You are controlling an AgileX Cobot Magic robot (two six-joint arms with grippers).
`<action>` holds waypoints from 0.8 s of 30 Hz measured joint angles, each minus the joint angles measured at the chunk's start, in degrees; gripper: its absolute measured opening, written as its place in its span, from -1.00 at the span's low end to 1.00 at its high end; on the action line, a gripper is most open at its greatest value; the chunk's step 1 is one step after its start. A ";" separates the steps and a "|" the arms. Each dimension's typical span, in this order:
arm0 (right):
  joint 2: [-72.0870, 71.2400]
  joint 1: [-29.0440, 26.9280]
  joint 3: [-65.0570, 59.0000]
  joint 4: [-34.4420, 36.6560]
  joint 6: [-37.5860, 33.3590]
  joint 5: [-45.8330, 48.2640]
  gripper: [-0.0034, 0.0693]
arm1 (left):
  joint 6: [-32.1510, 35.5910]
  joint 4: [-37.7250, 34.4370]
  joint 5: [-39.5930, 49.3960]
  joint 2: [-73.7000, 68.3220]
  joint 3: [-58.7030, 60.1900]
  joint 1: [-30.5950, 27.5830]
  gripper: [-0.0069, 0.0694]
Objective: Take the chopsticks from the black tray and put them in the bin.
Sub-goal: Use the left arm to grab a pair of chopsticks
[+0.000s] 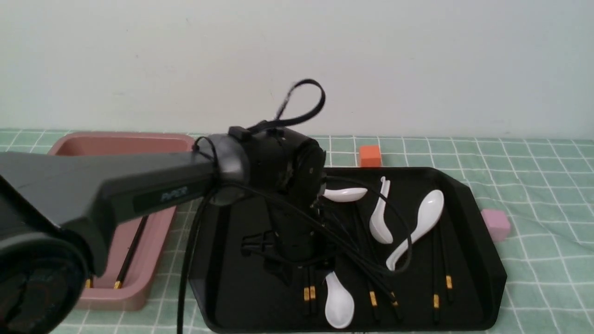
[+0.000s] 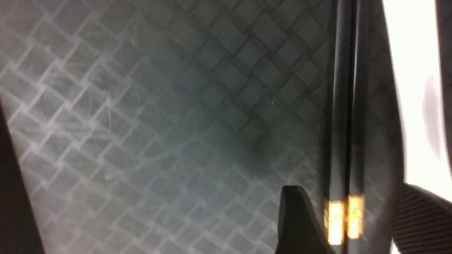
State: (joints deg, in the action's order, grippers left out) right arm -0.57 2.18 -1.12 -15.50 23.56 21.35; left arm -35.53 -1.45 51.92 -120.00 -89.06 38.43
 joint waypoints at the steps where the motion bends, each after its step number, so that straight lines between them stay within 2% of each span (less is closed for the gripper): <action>1: 0.00 0.00 0.00 0.00 0.00 0.00 -0.25 | 0.00 0.43 -0.05 -0.42 0.00 0.08 0.16; 11: 0.00 0.00 0.00 0.00 0.00 0.00 -0.25 | 0.00 1.45 0.21 -2.64 -0.64 0.21 0.09; 16: 0.00 0.00 0.00 0.00 0.00 0.00 -0.25 | 0.00 2.67 2.13 -2.96 -1.04 0.21 -0.48; 17: 0.00 0.00 0.00 0.00 0.00 0.00 -0.25 | 0.00 2.97 2.18 -2.96 -1.10 0.21 -0.53; 20: 0.00 0.00 0.00 0.00 0.00 0.00 -0.25 | -0.05 3.78 2.67 -2.43 -1.05 0.28 -0.48; 24: 0.00 0.00 0.00 0.00 0.00 0.00 -0.25 | -0.24 5.58 7.75 0.67 -0.37 -0.44 -0.48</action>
State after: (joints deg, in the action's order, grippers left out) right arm -0.57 2.18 -1.12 -15.50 23.56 21.35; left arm -35.77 4.13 59.67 -119.32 -89.43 37.99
